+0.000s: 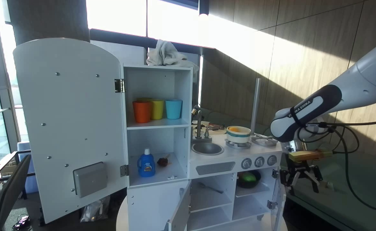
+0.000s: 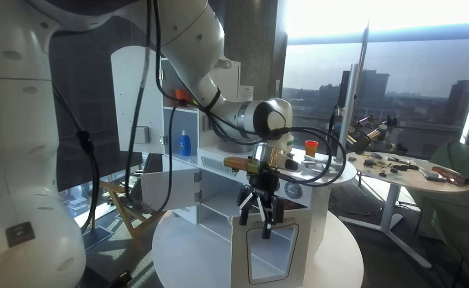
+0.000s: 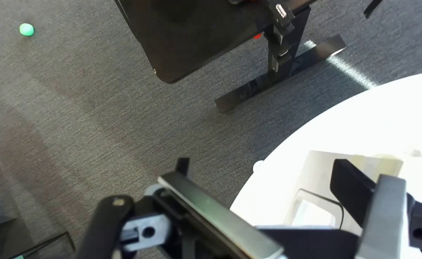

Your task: Close the bottom cabinet doors

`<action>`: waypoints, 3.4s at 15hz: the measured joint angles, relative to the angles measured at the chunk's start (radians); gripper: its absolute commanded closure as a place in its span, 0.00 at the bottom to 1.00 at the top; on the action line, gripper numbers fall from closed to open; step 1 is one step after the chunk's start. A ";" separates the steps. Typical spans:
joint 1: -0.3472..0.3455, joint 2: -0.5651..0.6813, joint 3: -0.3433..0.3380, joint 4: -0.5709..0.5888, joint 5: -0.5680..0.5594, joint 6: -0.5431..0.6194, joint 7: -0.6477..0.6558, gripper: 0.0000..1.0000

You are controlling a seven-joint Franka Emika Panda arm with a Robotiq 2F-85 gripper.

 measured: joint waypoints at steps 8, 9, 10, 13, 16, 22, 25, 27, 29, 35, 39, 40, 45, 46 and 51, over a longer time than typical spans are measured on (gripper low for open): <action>0.002 0.005 0.003 -0.001 0.112 0.120 0.078 0.00; 0.006 0.005 0.006 -0.001 0.133 0.127 0.078 0.00; 0.010 0.004 0.009 -0.001 0.151 0.132 0.078 0.00; 0.025 0.006 0.023 -0.001 0.198 0.140 0.077 0.00; 0.040 0.009 0.038 0.001 0.232 0.146 0.074 0.00; 0.060 0.055 0.059 0.054 0.245 0.149 0.091 0.00; 0.066 0.107 0.060 0.105 0.245 0.149 0.111 0.00; 0.069 0.141 0.060 0.144 0.244 0.149 0.133 0.00; 0.076 0.170 0.060 0.181 0.242 0.149 0.156 0.00; 0.100 0.194 0.062 0.230 0.238 0.127 0.174 0.00; 0.106 0.109 0.083 0.213 0.238 -0.046 0.065 0.00; 0.111 0.072 0.093 0.201 0.238 -0.095 0.039 0.00; 0.179 -0.129 0.185 0.129 0.216 -0.244 -0.032 0.00; 0.201 -0.152 0.213 0.127 0.204 -0.263 -0.032 0.00; 0.314 -0.151 0.357 0.167 0.137 -0.300 -0.024 0.00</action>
